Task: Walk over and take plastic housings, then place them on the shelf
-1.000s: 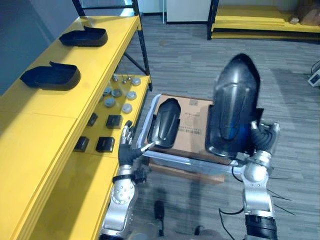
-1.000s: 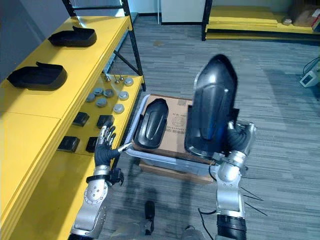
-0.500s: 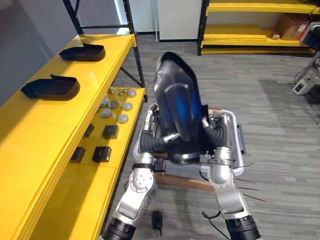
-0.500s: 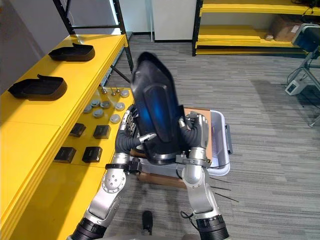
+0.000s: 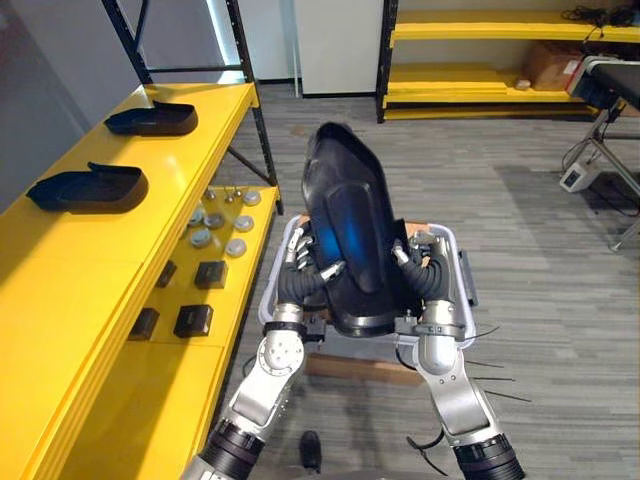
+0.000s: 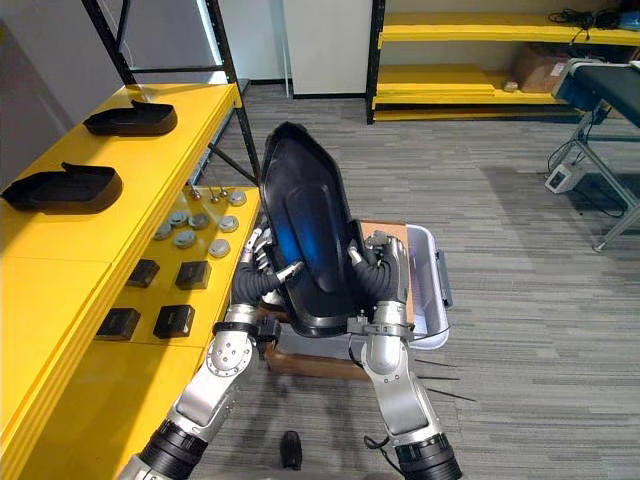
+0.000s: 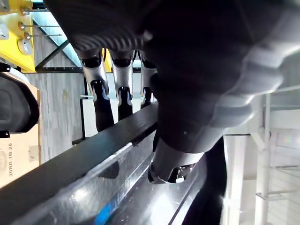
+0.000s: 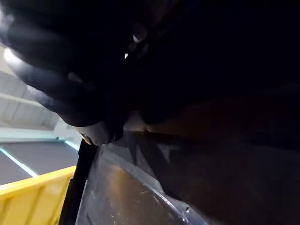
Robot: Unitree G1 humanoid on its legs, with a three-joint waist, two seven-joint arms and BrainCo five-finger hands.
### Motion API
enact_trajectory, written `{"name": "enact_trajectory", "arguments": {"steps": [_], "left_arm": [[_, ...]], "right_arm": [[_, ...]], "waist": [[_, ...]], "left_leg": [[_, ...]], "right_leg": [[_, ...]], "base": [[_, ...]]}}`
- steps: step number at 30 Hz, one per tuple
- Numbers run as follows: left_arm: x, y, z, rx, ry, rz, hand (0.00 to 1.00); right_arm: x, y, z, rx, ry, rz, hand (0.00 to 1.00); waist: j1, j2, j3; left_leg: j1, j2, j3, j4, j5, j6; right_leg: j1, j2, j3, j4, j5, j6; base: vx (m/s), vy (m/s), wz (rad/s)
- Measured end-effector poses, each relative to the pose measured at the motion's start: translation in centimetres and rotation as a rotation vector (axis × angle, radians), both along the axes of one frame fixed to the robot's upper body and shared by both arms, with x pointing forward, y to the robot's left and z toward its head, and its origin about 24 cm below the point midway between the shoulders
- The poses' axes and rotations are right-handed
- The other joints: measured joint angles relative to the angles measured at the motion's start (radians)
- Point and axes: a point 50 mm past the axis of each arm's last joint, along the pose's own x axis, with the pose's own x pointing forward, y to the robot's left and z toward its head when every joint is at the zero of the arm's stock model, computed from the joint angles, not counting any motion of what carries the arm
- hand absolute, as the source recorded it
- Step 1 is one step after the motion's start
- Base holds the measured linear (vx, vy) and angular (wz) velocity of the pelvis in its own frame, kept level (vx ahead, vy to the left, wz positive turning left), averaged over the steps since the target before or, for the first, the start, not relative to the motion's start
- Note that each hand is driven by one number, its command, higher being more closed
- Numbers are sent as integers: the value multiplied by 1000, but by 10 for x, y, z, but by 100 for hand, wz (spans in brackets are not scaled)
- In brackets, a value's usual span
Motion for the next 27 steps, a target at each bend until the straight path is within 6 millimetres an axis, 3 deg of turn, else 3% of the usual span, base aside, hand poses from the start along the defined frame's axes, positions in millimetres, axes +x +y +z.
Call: {"name": "enact_trajectory", "arguments": {"steps": [12, 16, 19, 21, 23, 27], "left_arm": [[-8, 0, -16, 6, 72, -41, 100], [-8, 3, -17, 11, 73, -31, 100], [-8, 5, -16, 35, 63, -25, 100], [-7, 11, -17, 31, 65, 1, 100], [-7, 16, -18, 32, 70, 24, 100], [-7, 27, -20, 40, 74, 71, 100]], "right_arm": [[2, -6, 5, 33, -25, -4, 0], [2, -9, 20, 43, -82, 12, 0], [4, -16, 43, 69, -188, 36, 0], [0, -30, 68, 109, -307, 34, 0], [-4, -46, 80, 140, -372, 14, 0], [-13, -95, 91, 229, -450, -130, 0]], "waist": [[2, -3, -22], [3, -3, -25], [4, -3, -24], [5, -4, -24], [4, -4, -25], [3, -4, -25]], "left_leg": [[3, 0, -8, -1, 3, 0], [4, 1, -14, -1, 3, 0], [11, 0, -16, -1, 3, 0], [13, 1, -17, -1, 2, -2], [13, 1, -17, -1, 0, -4], [13, 1, -17, -1, 0, -4]], "right_leg": [[5, 1, -7, 4, 0, 0], [9, 3, -12, 4, 0, 0], [19, 3, -13, 2, 0, 0], [20, 4, -14, 2, 0, 0], [21, 4, -14, 2, 0, 0], [21, 4, -14, 2, 0, 0]], "base": [[0, 0, 0], [0, 0, 4], [0, -1, 1], [0, 0, 0], [0, 0, 0], [0, 0, 0]]}}
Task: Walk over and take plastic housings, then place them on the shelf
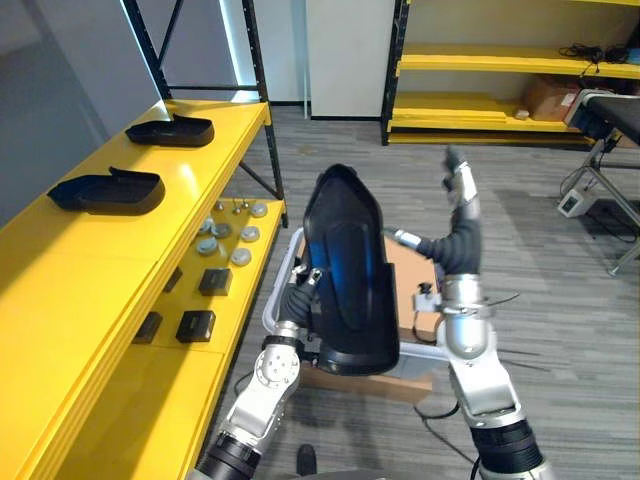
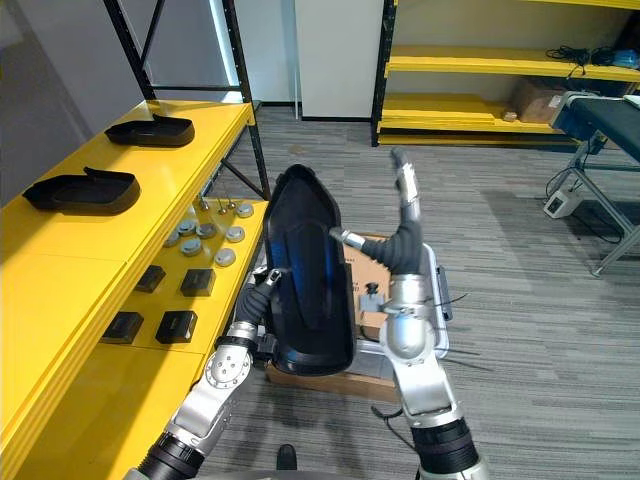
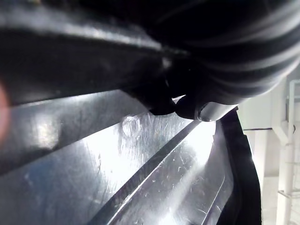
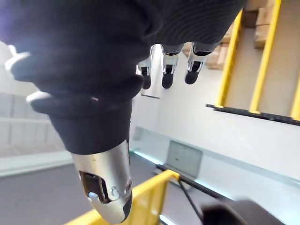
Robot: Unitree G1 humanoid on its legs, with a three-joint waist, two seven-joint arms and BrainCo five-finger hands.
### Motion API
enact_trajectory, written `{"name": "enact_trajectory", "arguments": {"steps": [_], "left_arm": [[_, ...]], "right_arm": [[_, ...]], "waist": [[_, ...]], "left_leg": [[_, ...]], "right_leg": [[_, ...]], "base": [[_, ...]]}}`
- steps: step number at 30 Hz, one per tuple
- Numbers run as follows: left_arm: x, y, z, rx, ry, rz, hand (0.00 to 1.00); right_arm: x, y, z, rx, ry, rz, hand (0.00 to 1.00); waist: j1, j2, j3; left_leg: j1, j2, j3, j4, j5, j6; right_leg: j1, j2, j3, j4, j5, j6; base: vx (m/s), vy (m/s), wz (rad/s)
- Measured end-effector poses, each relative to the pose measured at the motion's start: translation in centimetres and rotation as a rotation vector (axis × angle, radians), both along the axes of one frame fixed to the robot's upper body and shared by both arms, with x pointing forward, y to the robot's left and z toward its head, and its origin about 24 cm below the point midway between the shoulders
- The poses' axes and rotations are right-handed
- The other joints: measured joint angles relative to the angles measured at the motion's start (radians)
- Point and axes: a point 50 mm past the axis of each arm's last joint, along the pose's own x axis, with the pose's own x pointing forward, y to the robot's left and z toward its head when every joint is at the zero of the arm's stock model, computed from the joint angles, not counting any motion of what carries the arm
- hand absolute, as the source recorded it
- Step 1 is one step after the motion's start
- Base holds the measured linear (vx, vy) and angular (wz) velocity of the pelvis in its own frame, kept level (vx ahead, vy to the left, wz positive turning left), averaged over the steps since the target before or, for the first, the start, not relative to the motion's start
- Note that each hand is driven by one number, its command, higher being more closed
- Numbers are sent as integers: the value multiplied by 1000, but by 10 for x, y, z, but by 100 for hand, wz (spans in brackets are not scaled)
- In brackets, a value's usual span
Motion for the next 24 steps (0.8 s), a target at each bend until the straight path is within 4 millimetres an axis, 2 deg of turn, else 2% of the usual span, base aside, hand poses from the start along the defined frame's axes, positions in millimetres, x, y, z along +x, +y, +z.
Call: {"name": "enact_trajectory", "arguments": {"steps": [3, 5, 6, 8, 9, 11, 12, 13, 14, 16, 17, 21, 24], "left_arm": [[0, 7, 4, -12, -17, 44, 100], [-5, 16, 9, -33, -39, 92, 100], [-7, 19, 10, -37, -45, 104, 100], [-12, 27, 16, -46, -70, 140, 100], [-12, 29, 17, -46, -74, 147, 100], [-17, 37, 21, -55, -92, 185, 100], [-18, 39, 22, -60, -98, 194, 100], [-20, 42, 24, -65, -109, 209, 100], [-23, 45, 26, -78, -123, 230, 100], [-24, 46, 27, -77, -131, 233, 100], [-25, 46, 27, -77, -136, 233, 100], [-28, 46, 31, -87, -156, 232, 100], [-31, 46, 37, -94, -188, 234, 100]], "right_arm": [[-11, -32, -5, 55, 2, -119, 0], [-25, -66, -25, 117, 65, -267, 0], [-28, -75, -33, 139, 98, -307, 0], [-44, -109, -81, 235, 298, -469, 0], [-50, -117, -95, 273, 355, -503, 0], [-80, -136, -155, 442, 584, -632, 0], [-89, -139, -170, 487, 639, -660, 0], [-103, -140, -192, 564, 719, -697, 0], [-123, -137, -226, 689, 839, -737, 0], [-145, -129, -257, 777, 973, -756, 0], [-163, -115, -281, 854, 1089, -745, 0], [-200, -78, -322, 967, 1352, -667, 0], [-212, -55, -337, 964, 1510, -581, 0]], "waist": [[-3, 0, 0], [-10, 0, 0], [-13, 0, 0], [-24, 0, 1], [-26, 1, 1], [-29, 3, 2], [-29, 5, 2], [-30, 7, 2], [-29, 11, 3], [-27, 12, 4], [-27, 11, 5], [-25, 12, 14], [-22, 15, 30]], "left_leg": [[0, 0, 0, 0, 0, 1], [-1, 0, 0, 0, 2, 4], [-1, 0, 0, 0, 2, 4], [-1, 0, 0, 0, -1, -1], [-2, 0, 0, 0, -1, -1], [-5, 1, 1, 0, -2, -2], [-7, 2, 1, 0, -2, -2], [-11, 2, 2, 0, -2, -2], [-16, 5, 8, 0, -7, -8], [-17, 7, 15, 0, -11, -13], [-17, 8, 15, 0, -12, -14], [-19, 11, 15, 0, -13, -15], [-33, 9, -8, 1, -12, -16]], "right_leg": [[0, 0, 0, -1, 0, 0], [0, 0, 0, -2, 0, 0], [0, 0, 0, -2, -1, 0], [-1, 0, 0, -3, -2, -1], [-1, 0, 0, -3, -2, -1], [-3, 2, 0, -8, -2, -1], [-4, 2, 0, -10, -2, -2], [-8, 3, 0, -10, -3, -2], [-16, 3, 6, -10, -3, -3], [-18, 4, 11, -11, -1, -2], [-18, 5, 11, -11, -2, -2], [-14, 9, 10, -16, -2, -2], [-3, 11, -17, -6, -9, -4]], "base": [[0, 0, 0], [0, 0, 0], [0, 0, 0], [0, 0, 0], [0, 0, 0], [0, 0, 0], [0, 0, 0], [0, 0, -7], [0, 0, -12], [0, 0, -9], [0, 0, 0], [4, -2, 1], [3, -12, 23]]}}
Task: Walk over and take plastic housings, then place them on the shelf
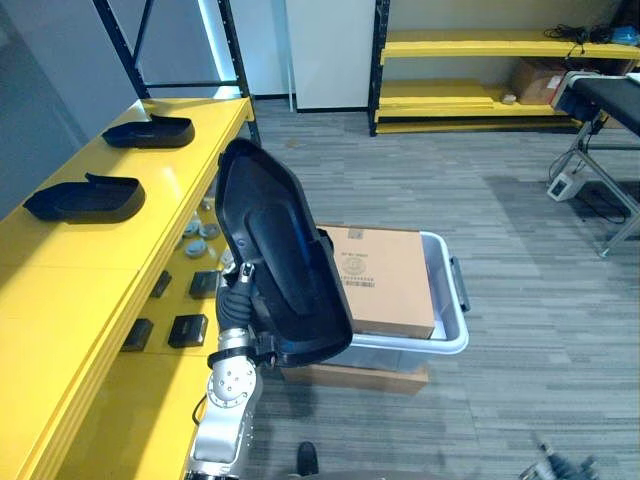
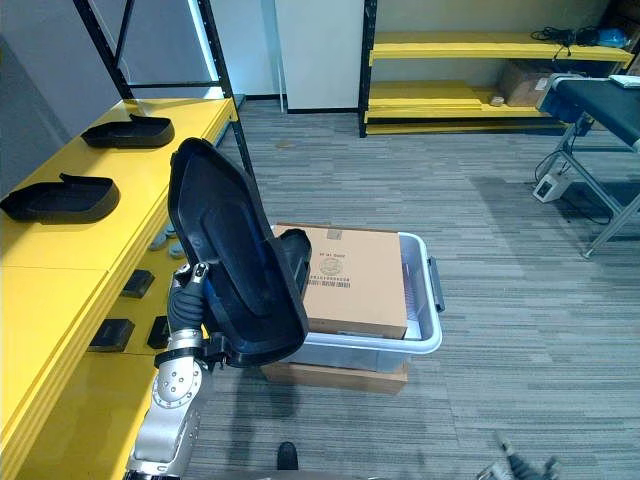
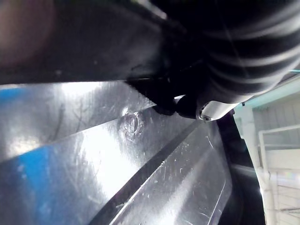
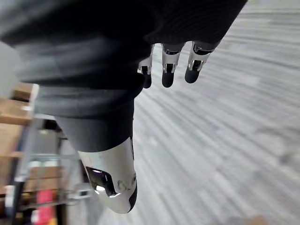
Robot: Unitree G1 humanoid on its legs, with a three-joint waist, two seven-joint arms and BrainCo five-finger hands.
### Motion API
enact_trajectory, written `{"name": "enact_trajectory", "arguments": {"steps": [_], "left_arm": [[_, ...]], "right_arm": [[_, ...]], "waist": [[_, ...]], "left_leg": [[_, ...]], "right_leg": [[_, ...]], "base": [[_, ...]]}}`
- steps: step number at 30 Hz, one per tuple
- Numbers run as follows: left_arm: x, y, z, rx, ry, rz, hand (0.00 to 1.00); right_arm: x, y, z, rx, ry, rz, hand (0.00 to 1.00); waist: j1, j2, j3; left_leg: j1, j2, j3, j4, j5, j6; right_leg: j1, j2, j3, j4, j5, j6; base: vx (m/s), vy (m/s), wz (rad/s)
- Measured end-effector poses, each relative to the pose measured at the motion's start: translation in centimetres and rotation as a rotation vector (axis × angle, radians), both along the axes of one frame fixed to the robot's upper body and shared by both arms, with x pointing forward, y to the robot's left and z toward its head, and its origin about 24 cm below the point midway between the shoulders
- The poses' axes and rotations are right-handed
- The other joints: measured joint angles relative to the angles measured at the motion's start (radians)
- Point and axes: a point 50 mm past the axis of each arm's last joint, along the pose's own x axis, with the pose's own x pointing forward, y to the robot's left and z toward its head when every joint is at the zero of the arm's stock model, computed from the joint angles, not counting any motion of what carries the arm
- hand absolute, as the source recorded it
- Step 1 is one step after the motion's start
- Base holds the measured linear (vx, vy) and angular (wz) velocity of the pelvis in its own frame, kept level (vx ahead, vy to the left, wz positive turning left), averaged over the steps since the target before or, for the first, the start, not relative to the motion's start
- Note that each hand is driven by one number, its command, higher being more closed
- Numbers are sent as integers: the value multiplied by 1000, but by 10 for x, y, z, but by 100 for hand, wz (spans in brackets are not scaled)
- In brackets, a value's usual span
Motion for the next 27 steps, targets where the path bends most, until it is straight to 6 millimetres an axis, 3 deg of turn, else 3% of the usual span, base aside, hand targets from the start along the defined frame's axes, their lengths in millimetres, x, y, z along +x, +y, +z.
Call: {"name": "enact_trajectory", "arguments": {"steps": [4, 6, 7, 8, 9, 10, 11, 12, 13, 14, 15, 17, 19, 20, 21, 23, 24, 27], "left_arm": [[0, 0, 6, -10, -35, -1, 100], [0, -4, 8, -18, -43, -11, 100], [0, -8, 7, -33, -38, -29, 100], [2, -13, 9, -39, -50, -50, 100], [2, -16, 10, -48, -54, -55, 100], [2, -19, 10, -63, -53, -52, 100], [4, -20, 9, -63, -50, -54, 100], [5, -24, 6, -77, -38, -65, 100], [6, -26, 6, -87, -38, -69, 100], [9, -24, 9, -77, -60, -71, 100], [15, -26, 12, -71, -86, -83, 100], [18, -30, 8, -84, -65, -90, 100], [18, -31, 7, -76, -59, -99, 100], [18, -33, 7, -75, -55, -106, 100], [18, -33, 6, -73, -51, -108, 100], [18, -34, 7, -67, -53, -110, 100], [18, -35, 7, -64, -54, -114, 100], [17, -43, 7, -74, -52, -141, 100]], "right_arm": [[2, 14, -7, 47, 45, 101, 0], [8, 19, -8, 56, 48, 140, 0], [9, 20, -9, 55, 49, 150, 0], [14, 23, -9, 57, 40, 169, 0], [18, 21, -8, 47, 35, 182, 0], [25, 14, -4, 19, 16, 205, 0], [30, 13, -3, 11, 7, 224, 0], [37, 12, -1, -1, -11, 248, 0], [39, 11, 0, -6, -22, 250, 0], [48, 14, 1, -7, -47, 258, 0], [59, 17, 1, 0, -64, 272, 0], [68, 21, 1, 10, -66, 298, 0], [71, 27, 0, 15, -70, 325, 0], [69, 30, -1, 27, -61, 330, 0], [67, 34, -4, 48, -47, 331, 0], [67, 36, -4, 56, -41, 335, 0], [66, 36, -5, 56, -38, 332, 0], [50, 35, -7, 59, -2, 320, 0]], "waist": [[13, -2, 19], [19, -3, 42], [19, -13, 52], [21, -37, 78], [23, -31, 83], [26, 2, 88], [18, -3, 93], [20, -3, 95], [13, 0, 95], [-6, -24, 85], [-11, -25, 101], [25, -34, 105], [13, -35, 105], [9, -34, 105], [13, -31, 107], [8, -27, 107], [-10, -28, 108], [-30, -34, 111]], "left_leg": [[-47, -25, -89, 7, 22, -6], [-74, -35, -101, 3, 11, 17], [-96, -40, -53, 10, -40, 75], [-152, -34, 82, 102, -78, 116], [-176, -14, 162, 170, -92, 131], [-191, 37, 315, 260, -123, 183], [-185, 45, 360, 271, -118, 202], [-162, 44, 407, 255, -146, 244], [-153, 47, 426, 241, -152, 244], [-150, 28, 471, 227, -160, 212], [-162, 27, 498, 257, -137, 183], [-154, -13, 458, 262, -166, 159], [-146, -34, 419, 281, -195, 162], [-135, -41, 400, 285, -207, 157], [-104, -45, 376, 269, -216, 143], [-72, -47, 343, 243, -207, 132], [-58, -55, 306, 242, -207, 132], [-11, -81, 238, 252, -217, 119]], "right_leg": [[-34, -9, -95, 85, -58, -4], [-38, -28, -195, 140, -92, -9], [-28, -48, -282, 144, -96, -11], [-15, -89, -364, 147, -98, -15], [-12, -94, -402, 157, -100, -17], [6, -80, -465, 196, -115, -17], [22, -100, -502, 247, -133, -18], [7, -138, -532, 349, -130, -23], [-6, -152, -536, 379, -132, -25], [9, -146, -522, 226, -139, -15], [38, -156, -567, 198, -145, 41], [64, -171, -572, 216, -153, 28], [51, -178, -441, 279, -168, -26], [32, -163, -303, 312, -183, -43], [-15, -96, -71, 333, -221, -10], [-92, -50, 20, 372, -235, -11], [-140, -34, 25, 392, -235, -12], [-193, -8, 126, 418, -233, -8]], "base": [[-9, -34, 77], [-12, -76, 156], [4, -30, 215], [14, -15, 218], [44, 25, 213], [59, 20, 185], [98, 41, 206], [98, 34, 163], [126, 25, 183], [162, -10, 192], [160, -22, 170], [93, 37, 83], [102, 83, 69], [148, 83, 59], [116, 53, 43], [99, 37, 47], [91, 19, 76], [120, -18, 105]]}}
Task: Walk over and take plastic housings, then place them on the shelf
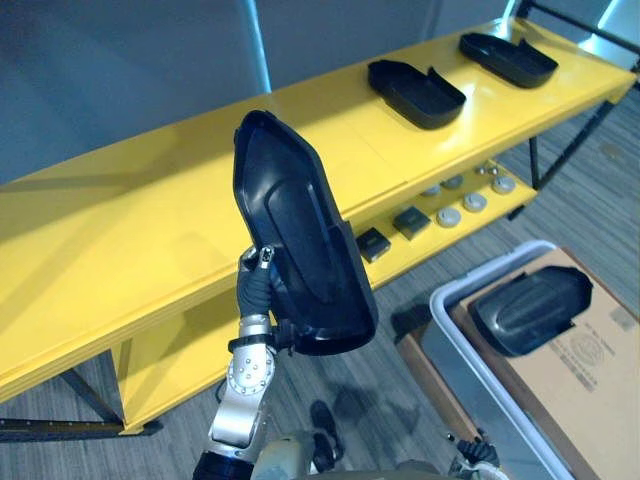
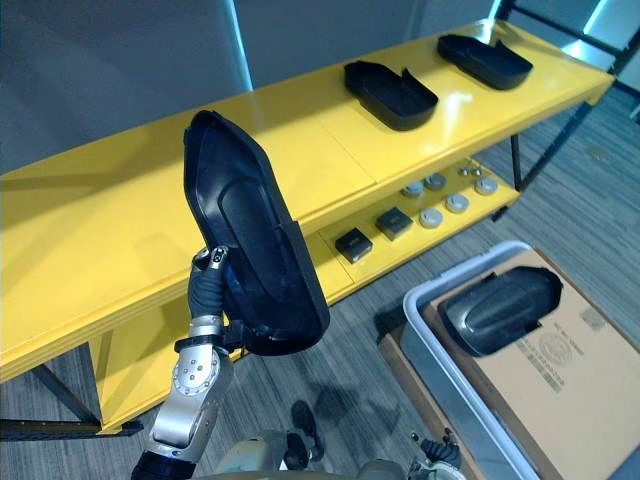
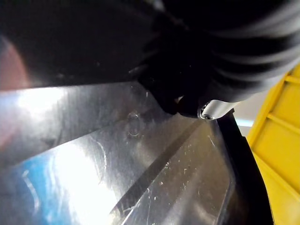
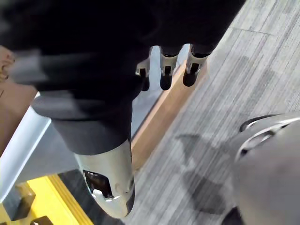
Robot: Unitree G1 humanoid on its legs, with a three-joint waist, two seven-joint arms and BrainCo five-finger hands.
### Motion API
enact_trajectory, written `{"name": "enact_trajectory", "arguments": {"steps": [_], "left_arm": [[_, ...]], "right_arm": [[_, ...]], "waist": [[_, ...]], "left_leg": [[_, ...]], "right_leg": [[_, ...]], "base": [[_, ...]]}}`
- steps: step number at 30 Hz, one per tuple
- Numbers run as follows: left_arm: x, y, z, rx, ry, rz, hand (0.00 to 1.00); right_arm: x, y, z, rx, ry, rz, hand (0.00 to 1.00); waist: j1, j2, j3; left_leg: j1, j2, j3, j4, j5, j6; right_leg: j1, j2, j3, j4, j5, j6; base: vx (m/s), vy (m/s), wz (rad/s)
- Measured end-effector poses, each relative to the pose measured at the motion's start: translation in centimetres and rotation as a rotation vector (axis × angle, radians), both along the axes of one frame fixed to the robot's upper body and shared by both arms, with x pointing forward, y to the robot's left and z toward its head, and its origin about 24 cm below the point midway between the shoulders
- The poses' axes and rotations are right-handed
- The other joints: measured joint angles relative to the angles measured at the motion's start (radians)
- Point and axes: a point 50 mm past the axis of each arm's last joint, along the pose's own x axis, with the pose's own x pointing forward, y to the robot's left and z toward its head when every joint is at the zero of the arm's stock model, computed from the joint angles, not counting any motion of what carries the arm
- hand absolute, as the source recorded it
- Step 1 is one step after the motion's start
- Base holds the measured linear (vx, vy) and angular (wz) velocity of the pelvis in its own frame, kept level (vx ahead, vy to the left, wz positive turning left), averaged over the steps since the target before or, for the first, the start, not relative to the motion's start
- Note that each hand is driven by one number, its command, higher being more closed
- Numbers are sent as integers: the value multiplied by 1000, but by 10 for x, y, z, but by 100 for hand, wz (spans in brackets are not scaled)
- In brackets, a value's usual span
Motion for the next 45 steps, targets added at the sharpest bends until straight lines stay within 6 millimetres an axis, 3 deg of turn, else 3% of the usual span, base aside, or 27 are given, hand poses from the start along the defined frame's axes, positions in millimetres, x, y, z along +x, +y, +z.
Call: {"name": "enact_trajectory", "arguments": {"steps": [2, 4, 5, 9, 11, 15, 19, 26, 29, 35, 41, 45], "left_arm": [[-1, -4, 3, -13, -12, -10, 100], [-2, -5, 8, -32, -32, -7, 100], [-2, -7, 10, -50, -38, -5, 100], [-2, -12, 10, -69, -36, -21, 100], [-3, -14, 8, -62, -27, -43, 100], [-1, -16, 4, -53, -12, -52, 100], [6, -11, -18, 3, 89, -42, 100], [32, 4, -33, 84, 180, 37, 100], [47, 14, -30, 114, 187, 84, 100], [76, 21, -22, 168, 199, 138, 100], [102, 45, -16, 206, 240, 222, 100], [117, 65, -13, 227, 292, 295, 100]], "right_arm": [[-13, 2, -2, 6, 30, -9, 0], [-19, 3, -3, 11, 44, -15, 0], [-19, 2, -2, 7, 41, -16, 0], [-9, 1, 1, 0, 2, -10, 0], [-9, -1, 2, -5, 3, -12, 0], [-11, 2, 0, 6, 13, -14, 0], [-14, 1, -3, 14, 29, -23, 0], [-14, 0, -5, 23, 40, -27, 0], [-17, -2, -5, 21, 58, -27, 0], [-24, -6, -5, 6, 90, -5, 0], [-22, -4, -6, 9, 89, 10, 0], [-20, 0, -6, 12, 86, 36, 0]], "waist": [[11, -9, -4], [35, -23, -14], [41, -16, -17], [34, -15, -25], [33, -12, -38], [27, -8, -45], [20, -5, -51], [-16, 15, -61], [-33, 27, -61], [-48, 43, -58], [-86, 38, -54], [-88, 27, -43]], "left_leg": [[21, -29, -55, 21, -20, 4], [23, -44, -53, 27, -37, 4], [20, -40, -58, 26, -39, 1], [17, -14, -50, 23, -32, -41], [25, -11, -75, 14, -25, -49], [42, 4, -102, -16, 4, -51], [90, 16, -112, -88, 41, -65], [133, 33, -133, -211, 123, -101], [137, 41, -130, -243, 136, -120], [119, 51, -107, -250, 137, -123], [101, 53, -98, -250, 138, -125], [98, 53, -87, -243, 145, -124]], "right_leg": [[-22, 6, 89, -22, 21, 21], [-23, -21, 82, -74, 25, 26], [-11, -19, 79, -100, 49, 27], [22, -15, 27, -168, 118, 12], [43, -5, 9, -199, 160, -2], [88, 17, -18, -268, 188, -24], [134, 39, -27, -332, 212, -40], [141, 70, -23, -404, 261, -59], [141, 83, -13, -437, 284, -56], [139, 91, -3, -491, 310, -54], [122, 91, 0, -499, 319, -50], [114, 92, 6, -499, 338, -61]], "base": [[97, -35, 93], [116, -81, 58], [119, -106, 49], [154, -139, 46], [125, -108, 24], [157, -115, 16], [74, -107, 2], [-46, -61, -3], [-130, -1, -11], [-74, 7, -14], [32, -3, -7], [113, -8, -10]]}}
